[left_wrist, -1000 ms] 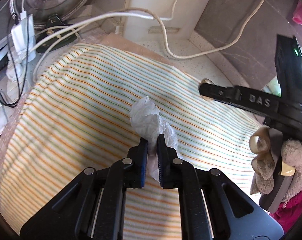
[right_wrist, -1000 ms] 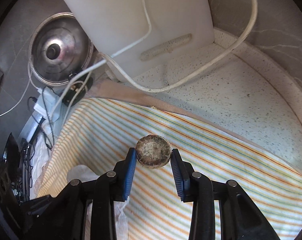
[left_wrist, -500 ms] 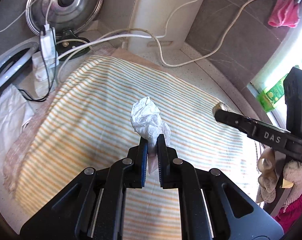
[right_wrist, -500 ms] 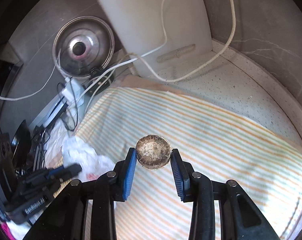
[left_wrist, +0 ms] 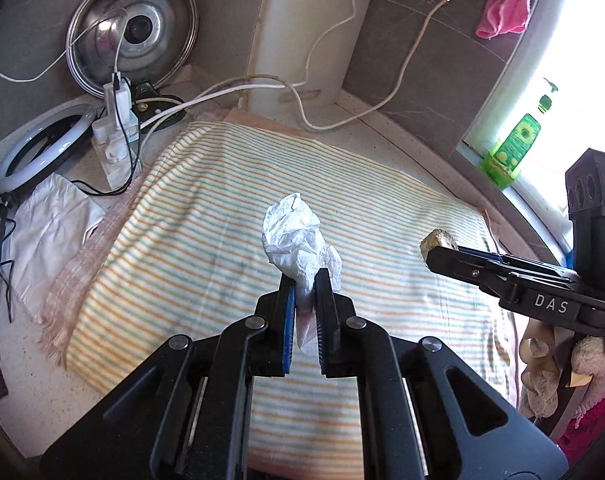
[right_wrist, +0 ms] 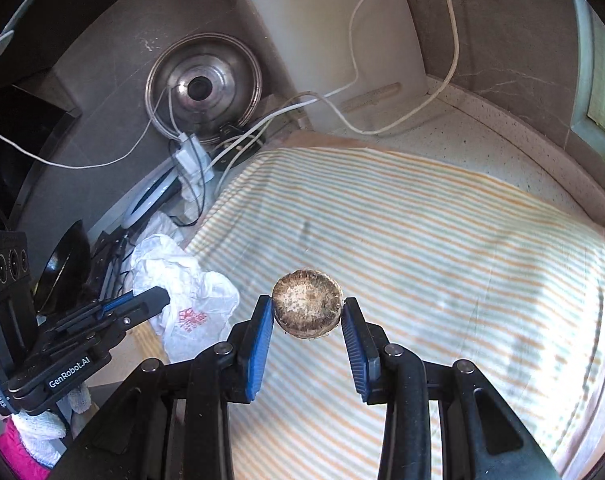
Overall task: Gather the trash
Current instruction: 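Carry the plastic bag and brown lid down to the blue basket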
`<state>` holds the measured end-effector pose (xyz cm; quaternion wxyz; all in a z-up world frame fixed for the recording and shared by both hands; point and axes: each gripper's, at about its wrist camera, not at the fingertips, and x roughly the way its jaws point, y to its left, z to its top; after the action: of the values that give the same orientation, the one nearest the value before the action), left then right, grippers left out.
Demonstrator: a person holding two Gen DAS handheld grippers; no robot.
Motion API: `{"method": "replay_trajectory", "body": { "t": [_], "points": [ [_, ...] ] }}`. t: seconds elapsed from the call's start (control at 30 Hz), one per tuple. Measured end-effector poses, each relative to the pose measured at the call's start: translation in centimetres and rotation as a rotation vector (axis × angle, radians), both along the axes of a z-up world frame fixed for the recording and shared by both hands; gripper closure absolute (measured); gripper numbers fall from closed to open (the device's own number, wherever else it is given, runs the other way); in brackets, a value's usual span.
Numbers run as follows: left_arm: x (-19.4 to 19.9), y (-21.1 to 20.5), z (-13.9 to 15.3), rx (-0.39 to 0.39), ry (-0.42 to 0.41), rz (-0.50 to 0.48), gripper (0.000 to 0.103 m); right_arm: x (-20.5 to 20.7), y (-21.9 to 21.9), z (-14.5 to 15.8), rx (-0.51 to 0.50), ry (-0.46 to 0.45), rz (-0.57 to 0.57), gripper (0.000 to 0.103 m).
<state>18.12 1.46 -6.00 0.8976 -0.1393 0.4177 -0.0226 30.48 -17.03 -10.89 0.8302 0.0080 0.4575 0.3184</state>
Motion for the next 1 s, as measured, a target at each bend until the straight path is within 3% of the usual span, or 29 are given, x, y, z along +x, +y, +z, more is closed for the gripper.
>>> {"method": "replay_trajectory", "body": {
  "t": [0.5, 1.0],
  "points": [
    [-9.9, 4.1, -0.8, 0.001, 0.021, -0.012, 0.096, -11.3, 1.9, 0.0, 0.033, 0.02, -0.019, 0.067],
    [-17.6, 7.6, -6.1, -0.009, 0.123, -0.021, 0.096, -21.0, 4.9, -2.4, -0.012, 0.029, 0.005, 0.067]
  ]
}}
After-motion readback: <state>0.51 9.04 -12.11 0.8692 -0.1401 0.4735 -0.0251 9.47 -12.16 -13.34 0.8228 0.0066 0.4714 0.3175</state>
